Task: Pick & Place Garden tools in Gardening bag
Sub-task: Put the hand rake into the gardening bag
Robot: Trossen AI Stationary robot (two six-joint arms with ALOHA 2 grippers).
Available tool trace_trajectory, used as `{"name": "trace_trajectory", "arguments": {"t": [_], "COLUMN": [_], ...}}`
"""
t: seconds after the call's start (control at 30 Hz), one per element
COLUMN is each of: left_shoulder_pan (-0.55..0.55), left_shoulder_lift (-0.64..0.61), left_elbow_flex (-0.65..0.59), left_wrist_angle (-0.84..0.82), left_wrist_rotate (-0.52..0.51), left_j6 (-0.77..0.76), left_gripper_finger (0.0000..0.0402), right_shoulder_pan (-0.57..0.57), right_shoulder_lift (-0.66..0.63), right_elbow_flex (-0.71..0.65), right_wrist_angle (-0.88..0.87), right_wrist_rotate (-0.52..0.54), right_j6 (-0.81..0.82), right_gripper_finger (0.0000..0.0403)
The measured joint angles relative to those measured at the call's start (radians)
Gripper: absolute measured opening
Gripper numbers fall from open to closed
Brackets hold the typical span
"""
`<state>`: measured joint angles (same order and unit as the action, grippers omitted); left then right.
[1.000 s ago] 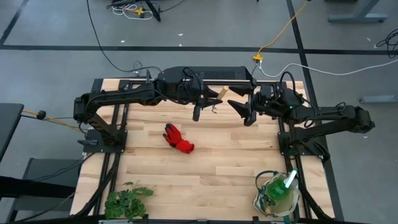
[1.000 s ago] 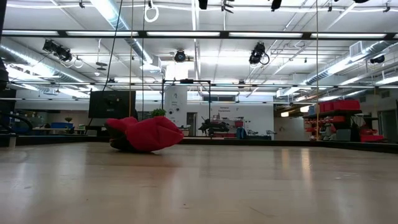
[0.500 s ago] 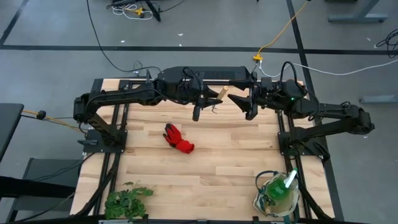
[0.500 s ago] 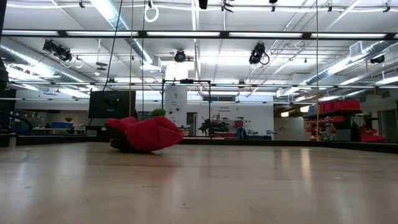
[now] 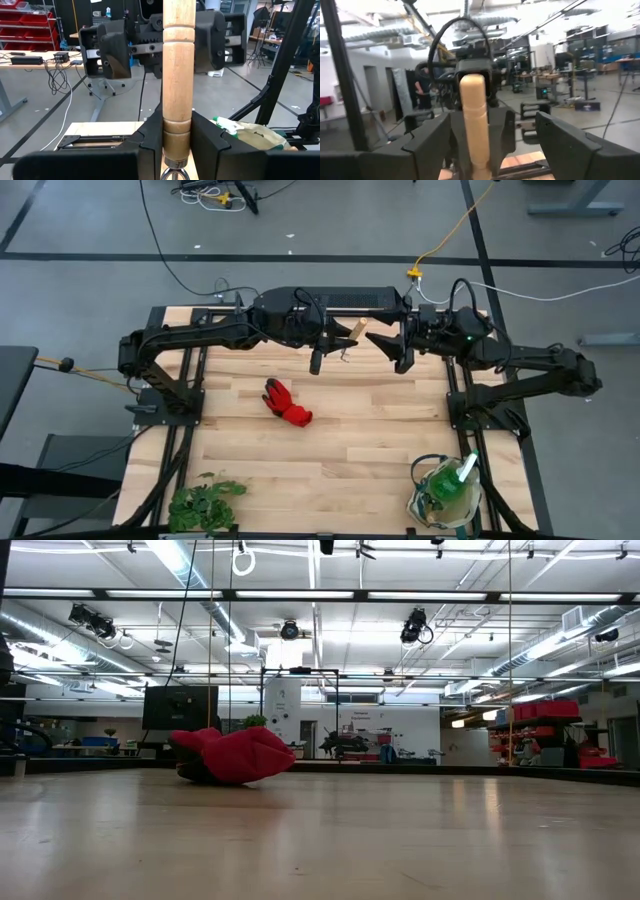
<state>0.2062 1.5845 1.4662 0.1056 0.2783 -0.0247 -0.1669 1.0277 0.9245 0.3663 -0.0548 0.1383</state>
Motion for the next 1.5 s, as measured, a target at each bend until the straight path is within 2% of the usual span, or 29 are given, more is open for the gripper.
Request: {"name": "trace_trajectory", "arguments": {"t": [0.2, 0.77, 1.5], "left_shoulder_pan": [0.000, 0.000, 0.000], "left_shoulder_lift": [0.000, 0.000, 0.000], "left_elbow_flex": [0.000, 0.000, 0.000], "left_wrist_angle": [0.000, 0.001, -0.005], "left_wrist_rotate": [0.000, -0.008, -0.013], "left_j6": [-0.013, -0.017, -0.016], "left_gripper_finger": [0.0078, 0.0078, 0.0078], "right_shoulder_pan": [0.000, 0.000, 0.000], "right_shoulder_lift": [0.042, 0.162, 0.179], "right_elbow_flex": [0.000, 0.000, 0.000], "right_wrist_angle": [0.006, 0.228, 0.248], "right_wrist_rotate": [-0.040, -0.041, -0.040], "right_j6": [0.001, -0.003, -0.008], "right_gripper_finger": [0.0291, 0.0291, 0.0287]}}
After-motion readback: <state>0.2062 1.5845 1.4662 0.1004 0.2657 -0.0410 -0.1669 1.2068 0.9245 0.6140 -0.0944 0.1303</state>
